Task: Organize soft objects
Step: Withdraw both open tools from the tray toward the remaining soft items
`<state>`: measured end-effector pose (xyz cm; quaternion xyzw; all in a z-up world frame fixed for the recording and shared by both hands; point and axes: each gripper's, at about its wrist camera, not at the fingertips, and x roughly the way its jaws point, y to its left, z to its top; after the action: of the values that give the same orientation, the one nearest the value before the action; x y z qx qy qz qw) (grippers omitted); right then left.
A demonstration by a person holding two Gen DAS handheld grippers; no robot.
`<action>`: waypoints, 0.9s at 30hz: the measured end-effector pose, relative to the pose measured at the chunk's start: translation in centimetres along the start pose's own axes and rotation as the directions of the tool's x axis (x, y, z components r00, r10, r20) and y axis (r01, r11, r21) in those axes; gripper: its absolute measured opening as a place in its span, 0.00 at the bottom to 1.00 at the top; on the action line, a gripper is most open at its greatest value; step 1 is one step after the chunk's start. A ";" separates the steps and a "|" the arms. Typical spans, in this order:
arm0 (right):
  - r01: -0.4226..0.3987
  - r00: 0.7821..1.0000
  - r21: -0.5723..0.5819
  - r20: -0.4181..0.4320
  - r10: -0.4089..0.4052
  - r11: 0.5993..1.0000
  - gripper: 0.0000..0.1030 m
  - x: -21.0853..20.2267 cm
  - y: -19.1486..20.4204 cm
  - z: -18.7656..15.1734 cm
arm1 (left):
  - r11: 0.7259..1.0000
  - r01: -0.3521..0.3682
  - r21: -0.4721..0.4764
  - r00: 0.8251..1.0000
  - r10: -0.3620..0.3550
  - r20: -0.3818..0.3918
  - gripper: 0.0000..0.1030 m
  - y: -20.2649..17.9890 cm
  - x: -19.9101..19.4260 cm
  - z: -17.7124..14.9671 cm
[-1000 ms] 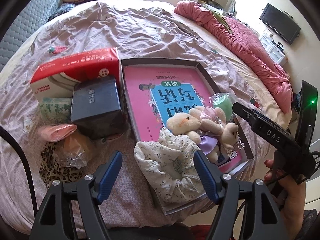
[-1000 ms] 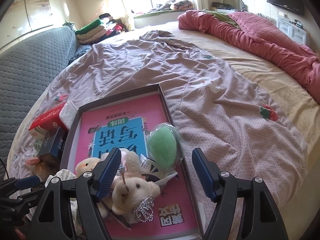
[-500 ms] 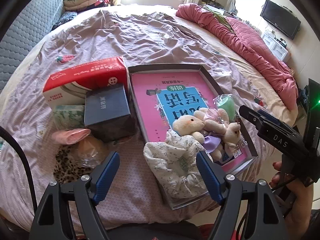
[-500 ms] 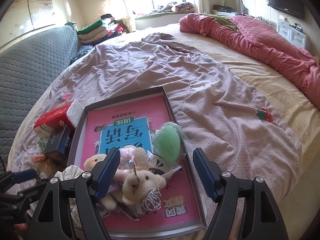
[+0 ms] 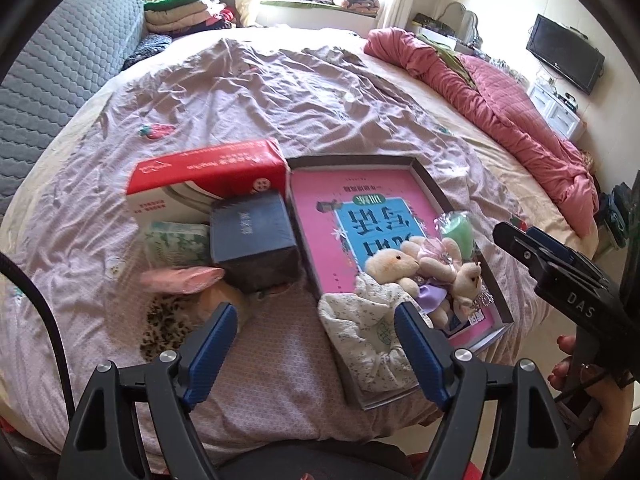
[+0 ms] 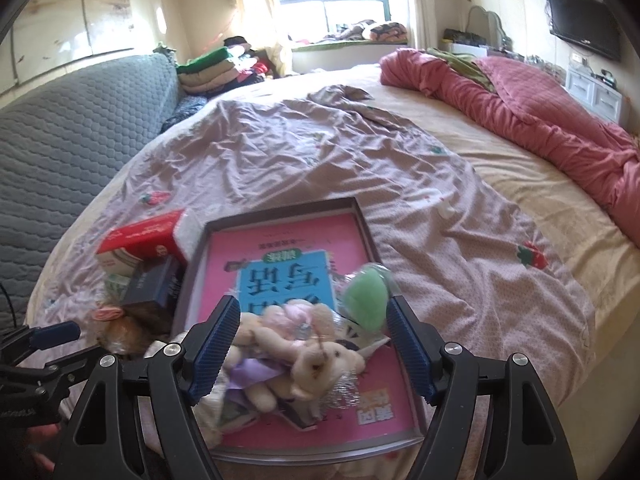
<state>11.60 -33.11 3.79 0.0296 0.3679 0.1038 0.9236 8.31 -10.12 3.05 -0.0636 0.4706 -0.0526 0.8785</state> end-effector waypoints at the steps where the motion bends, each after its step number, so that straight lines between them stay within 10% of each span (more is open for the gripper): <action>1: -0.007 1.000 -0.005 0.002 0.007 1.000 0.75 -0.2 0.3 0.1 | 1.000 0.000 -0.005 1.000 0.000 0.004 0.78 0.3 -0.3 0.0; 27: -0.204 0.979 -0.188 -0.009 0.206 0.961 0.75 -3.3 12.6 0.7 | 0.970 -0.112 -0.218 0.990 0.128 0.062 0.78 13.2 -7.0 0.3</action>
<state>7.63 -21.44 8.15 -0.0192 0.3465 0.2328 0.9085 5.09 3.96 6.81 -0.1309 0.4429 0.0539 0.8853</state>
